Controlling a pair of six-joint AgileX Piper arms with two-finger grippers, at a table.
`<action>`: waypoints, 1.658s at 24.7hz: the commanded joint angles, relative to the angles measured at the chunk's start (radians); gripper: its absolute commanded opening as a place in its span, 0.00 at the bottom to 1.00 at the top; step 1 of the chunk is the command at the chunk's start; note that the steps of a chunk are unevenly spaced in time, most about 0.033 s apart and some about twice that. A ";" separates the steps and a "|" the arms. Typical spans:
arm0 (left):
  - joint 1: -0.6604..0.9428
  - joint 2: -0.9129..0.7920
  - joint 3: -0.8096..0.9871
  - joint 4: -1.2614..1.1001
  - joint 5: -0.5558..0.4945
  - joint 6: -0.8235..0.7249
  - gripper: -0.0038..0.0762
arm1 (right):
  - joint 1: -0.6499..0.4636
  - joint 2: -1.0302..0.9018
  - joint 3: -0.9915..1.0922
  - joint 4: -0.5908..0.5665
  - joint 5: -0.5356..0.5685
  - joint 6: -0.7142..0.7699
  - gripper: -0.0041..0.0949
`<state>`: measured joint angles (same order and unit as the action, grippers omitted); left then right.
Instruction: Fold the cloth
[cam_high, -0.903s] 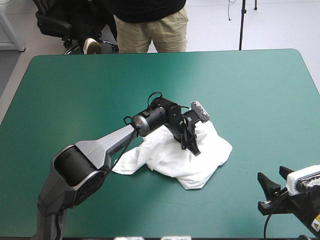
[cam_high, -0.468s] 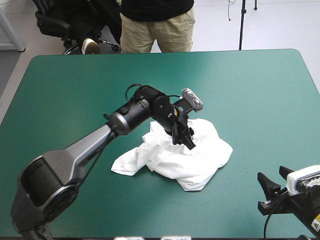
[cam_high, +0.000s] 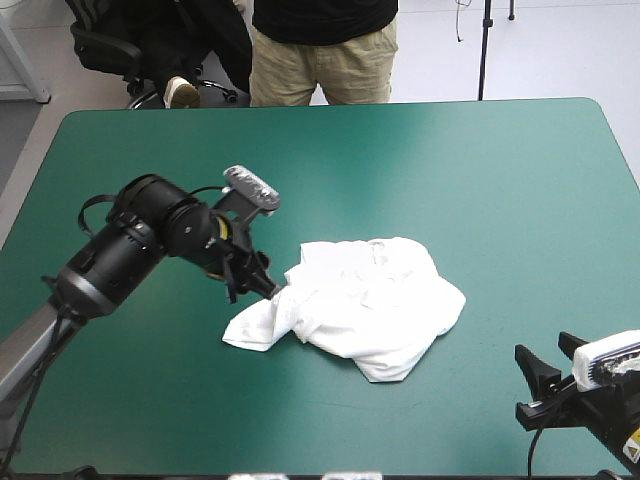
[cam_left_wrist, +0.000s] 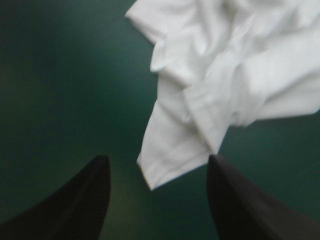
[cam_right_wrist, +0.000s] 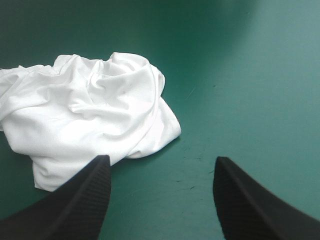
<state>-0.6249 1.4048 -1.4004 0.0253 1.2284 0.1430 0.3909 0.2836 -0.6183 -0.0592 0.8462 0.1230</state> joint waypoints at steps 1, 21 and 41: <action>0.096 -0.107 0.134 -0.017 -0.034 -0.021 0.57 | 0.001 0.011 -0.026 -0.011 -0.071 0.000 0.62; 0.207 0.106 0.450 -0.203 -0.373 0.069 0.57 | 0.001 0.011 -0.026 0.004 -0.080 0.000 0.62; 0.203 0.181 0.450 -0.407 -0.340 0.300 0.03 | 0.001 0.437 -0.127 -0.045 -0.051 -0.072 0.61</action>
<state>-0.4093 1.5949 -0.9513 -0.3533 0.8960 0.4408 0.3909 0.5993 -0.6745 -0.0854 0.8575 0.0559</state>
